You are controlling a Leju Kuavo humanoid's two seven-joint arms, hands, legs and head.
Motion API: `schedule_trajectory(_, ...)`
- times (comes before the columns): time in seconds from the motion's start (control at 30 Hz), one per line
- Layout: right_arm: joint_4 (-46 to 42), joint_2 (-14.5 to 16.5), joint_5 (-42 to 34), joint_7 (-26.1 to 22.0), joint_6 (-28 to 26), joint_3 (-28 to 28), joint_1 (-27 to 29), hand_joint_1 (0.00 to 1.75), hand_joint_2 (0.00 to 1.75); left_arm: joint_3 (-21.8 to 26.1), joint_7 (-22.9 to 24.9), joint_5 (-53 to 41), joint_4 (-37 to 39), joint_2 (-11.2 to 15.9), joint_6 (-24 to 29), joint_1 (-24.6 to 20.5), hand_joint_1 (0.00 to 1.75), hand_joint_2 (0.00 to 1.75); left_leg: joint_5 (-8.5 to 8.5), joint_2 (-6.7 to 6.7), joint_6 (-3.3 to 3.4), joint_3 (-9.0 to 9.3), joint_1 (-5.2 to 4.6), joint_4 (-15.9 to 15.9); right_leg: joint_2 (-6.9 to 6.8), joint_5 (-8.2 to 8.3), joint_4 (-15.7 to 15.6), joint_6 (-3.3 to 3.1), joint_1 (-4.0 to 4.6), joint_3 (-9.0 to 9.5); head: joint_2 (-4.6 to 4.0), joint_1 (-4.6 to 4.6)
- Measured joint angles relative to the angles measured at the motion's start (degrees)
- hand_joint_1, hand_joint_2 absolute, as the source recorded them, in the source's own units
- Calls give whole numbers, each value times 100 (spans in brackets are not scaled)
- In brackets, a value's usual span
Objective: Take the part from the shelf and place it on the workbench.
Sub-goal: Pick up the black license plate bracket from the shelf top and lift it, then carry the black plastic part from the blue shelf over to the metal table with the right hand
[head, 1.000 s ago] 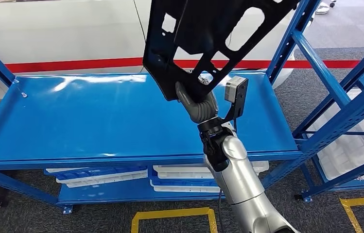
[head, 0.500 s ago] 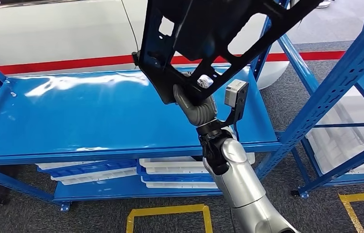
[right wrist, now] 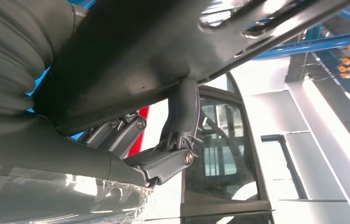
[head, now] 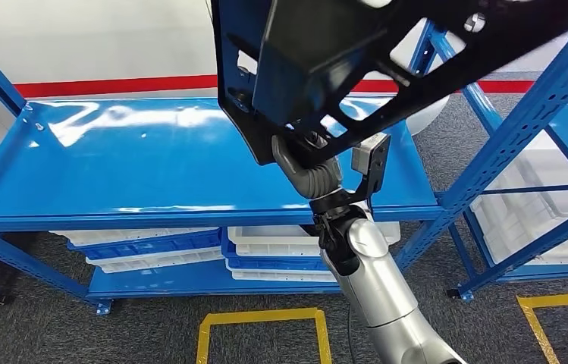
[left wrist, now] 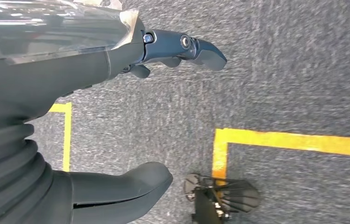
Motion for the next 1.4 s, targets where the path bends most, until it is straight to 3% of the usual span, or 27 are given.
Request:
schedule_trajectory(0.03,-3,-7,24,-5,0,2,5,175,175,2,3,-2,0,-5,0,-1,0,175,49,3,-13,-66,4,6,-1,81,-74,69,-11,123,0,0)
schedule_trajectory(0.1,-19,-10,57,-23,0,8,3,175,175,5,8,-5,0,-15,0,-5,0,175,129,2,-58,-178,13,36,-5,311,-757,181,-34,622,0,0)
schedule_trajectory(0.17,-50,-7,80,-53,0,18,0,175,175,10,10,-9,0,-19,0,-12,0,175,201,-2,-122,-267,4,83,0,345,-1489,160,-17,1088,0,-1)
schedule_trajectory(0.2,-64,-7,93,-68,0,22,-1,175,175,11,13,-11,0,-19,-2,-13,0,175,240,-4,-154,-296,-2,98,5,316,-1664,118,-3,1182,0,-2)
schedule_trajectory(0.3,-84,-4,126,-87,2,33,4,175,175,16,25,-13,1,-17,-8,-10,0,175,269,-15,-253,-364,11,133,4,380,-1699,-44,-13,1113,0,-4)
schedule_trajectory(0.33,-91,1,132,-87,2,39,5,175,175,17,27,-13,2,-19,-9,-9,0,175,135,-24,-284,-416,24,232,-2,429,-1700,-120,-28,1070,0,-5)
schedule_trajectory(0.4,-103,9,135,-89,2,55,3,175,175,17,28,-13,2,-22,-9,-9,0,175,-380,-40,-337,-597,44,762,-13,546,-1703,-238,-35,954,0,-10)
schedule_trajectory(0.47,-106,11,135,-89,2,69,10,175,175,17,28,-13,2,-25,-9,-10,0,175,-790,-44,-367,-767,50,1496,-17,664,-1694,-273,-11,809,0,-11)
schedule_trajectory(0.5,-106,11,135,-89,2,74,15,175,175,17,28,-13,2,-24,-9,-11,0,175,-812,-43,-369,-770,51,1712,-18,719,-1685,-268,-1,733,0,-12)
schedule_trajectory(0.53,-106,11,136,-89,2,76,19,175,175,17,28,-13,2,-23,-9,-12,0,175,-717,-44,-361,-680,52,1735,-18,771,-1673,-260,6,658,0,-11)
schedule_trajectory(0.6,-110,11,140,-89,2,77,20,175,175,17,28,-13,0,-23,-9,-20,0,175,-431,-49,-318,-211,51,1212,-15,861,-1646,-230,10,533,0,-13)
schedule_trajectory(0.67,-131,11,143,-90,3,76,13,175,175,17,28,-13,-3,-23,-9,-39,0,175,-414,-74,-264,336,28,434,-16,943,-1633,-166,27,460,0,-10)
schedule_trajectory(0.7,-141,14,144,-90,4,80,5,175,175,17,28,-14,-4,-23,-9,-46,0,175,-463,-88,-235,483,7,185,-21,983,-1634,-126,32,442,0,-8)
schedule_trajectory(0.73,-149,15,145,-91,5,84,-1,175,175,18,28,-14,-4,-22,-9,-47,0,175,-493,-96,-199,532,-22,62,-26,1030,-1644,-77,32,425,0,-5)
schedule_trajectory(0.8,-150,11,156,-93,7,93,-3,175,175,19,29,-20,-3,-24,-11,-41,0,175,-394,-79,-101,461,-45,7,-30,1075,-1639,-5,21,373,0,-4)
schedule_trajectory(0.83,-150,4,164,-95,7,95,0,175,175,20,29,-26,-3,-24,-13,-40,0,175,-323,-64,-44,408,-42,-13,-26,996,-1574,2,17,321,0,0)
schedule_trajectory(0.87,-150,-4,177,-96,7,97,2,175,175,21,28,-37,-2,-25,-15,-40,0,175,-243,-47,1,338,-31,-34,-23,811,-1403,-18,16,238,0,6)
schedule_trajectory(0.93,-149,-18,200,-98,7,107,8,175,175,22,25,-57,-2,-23,-15,-41,0,175,-92,-31,52,158,-24,-40,-19,282,-753,-75,10,42,0,17)
schedule_trajectory(0.97,-149,-23,213,-98,7,114,16,175,175,22,22,-63,-2,-24,-15,-40,0,175,-14,-26,57,55,-28,-37,-19,88,-374,-72,9,-34,0,17)
schedule_trajectory(1.0,-148,-29,226,-98,8,122,26,175,175,22,19,-64,-2,-27,-14,-39,0,175,64,-22,57,-49,-31,-32,-19,18,-93,-36,10,-45,0,18)
schedule_trajectory(1.03,-148,-34,238,-98,10,131,34,175,175,22,17,-65,-2,-31,-11,-38,0,175,141,-18,51,-152,-34,-28,-19,63,30,22,10,19,0,18)
schedule_trajectory(1.1,-148,-37,256,-98,20,158,38,175,175,24,22,-65,-2,-42,3,-37,0,175,285,-15,27,-331,-38,-22,-19,311,-327,120,15,432,0,18)
schedule_trajectory(1.17,-148,-23,263,-99,43,197,14,175,175,27,36,-64,-2,-57,21,-37,0,175,414,-15,-19,-457,-55,-6,-20,326,-1252,80,41,1129,0,15)
schedule_trajectory(1.23,-137,-3,267,-109,86,239,-21,175,175,38,45,-56,-2,-70,35,-35,0,175,550,-9,-77,-521,-64,-11,-17,197,-1883,-19,80,1518,0,9)
schedule_trajectory(1.3,-105,11,267,-128,125,279,-48,175,175,63,50,-33,-1,-79,41,-25,0,175,652,-14,-140,-555,-47,-31,-17,231,-1956,-107,70,1470,0,6)
schedule_trajectory(1.33,-83,22,268,-137,136,299,-63,175,175,75,52,-22,-1,-82,41,-19,0,175,579,-26,-180,-588,-33,9,-23,287,-1952,-156,51,1423,0,4)
schedule_trajectory(1.4,-39,50,269,-155,152,340,-102,175,175,89,56,-9,0,-90,41,-10,0,175,79,-51,-266,-713,6,398,-41,429,-1954,-264,11,1307,0,-2)
